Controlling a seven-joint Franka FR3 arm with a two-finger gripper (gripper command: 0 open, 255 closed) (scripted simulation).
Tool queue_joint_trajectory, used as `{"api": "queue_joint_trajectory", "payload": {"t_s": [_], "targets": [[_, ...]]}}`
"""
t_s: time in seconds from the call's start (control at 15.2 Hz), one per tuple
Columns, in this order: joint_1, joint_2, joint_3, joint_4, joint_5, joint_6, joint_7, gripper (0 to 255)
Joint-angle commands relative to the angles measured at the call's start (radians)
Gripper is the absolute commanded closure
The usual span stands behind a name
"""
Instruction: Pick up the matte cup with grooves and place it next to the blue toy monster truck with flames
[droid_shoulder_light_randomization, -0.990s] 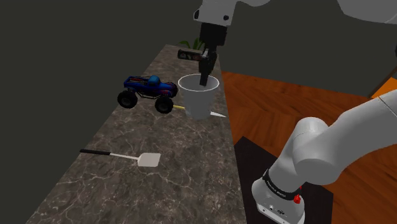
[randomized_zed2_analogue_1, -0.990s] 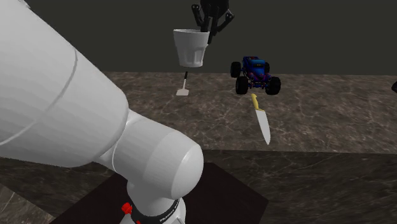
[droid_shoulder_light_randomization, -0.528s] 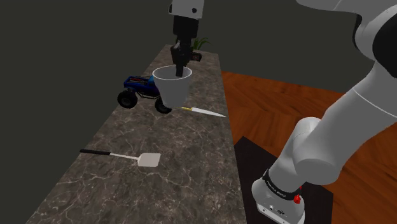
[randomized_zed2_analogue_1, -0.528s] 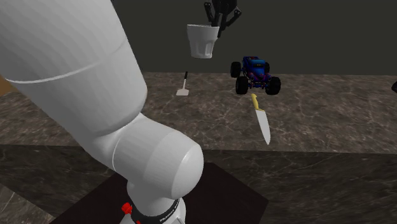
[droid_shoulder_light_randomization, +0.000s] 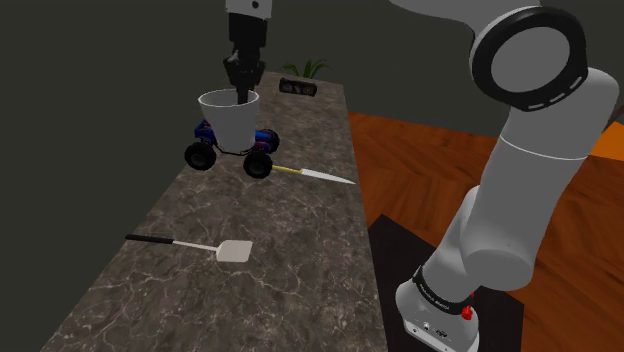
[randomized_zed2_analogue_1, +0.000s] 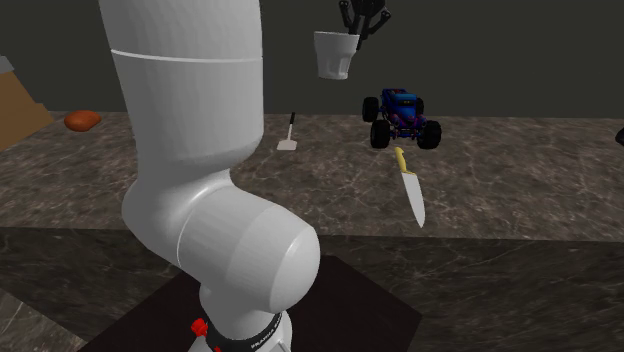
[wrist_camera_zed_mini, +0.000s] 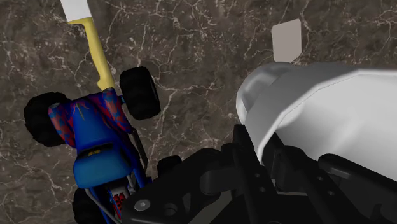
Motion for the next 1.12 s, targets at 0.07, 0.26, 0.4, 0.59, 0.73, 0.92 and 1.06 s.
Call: {"api": "queue_joint_trajectory", "payload": {"t_s": [0.07, 0.26, 0.4, 0.59, 0.73, 0.92, 1.06], "targets": [[0.002, 0.061, 0.002, 0.077, 0.0, -0.014, 0.006, 255], [0.003, 0.052, 0.002, 0.023, 0.0, 0.03, -0.001, 255], [0.003, 0.047, 0.002, -0.011, 0.0, 0.058, -0.005, 255], [0.004, 0.042, 0.002, -0.058, 0.0, 0.1, -0.011, 255], [0.005, 0.04, 0.002, -0.088, 0.0, 0.127, -0.015, 255], [0.005, 0.038, 0.002, -0.129, 0.001, 0.167, -0.021, 255], [0.006, 0.039, 0.002, -0.155, 0.002, 0.194, -0.025, 255]]}}
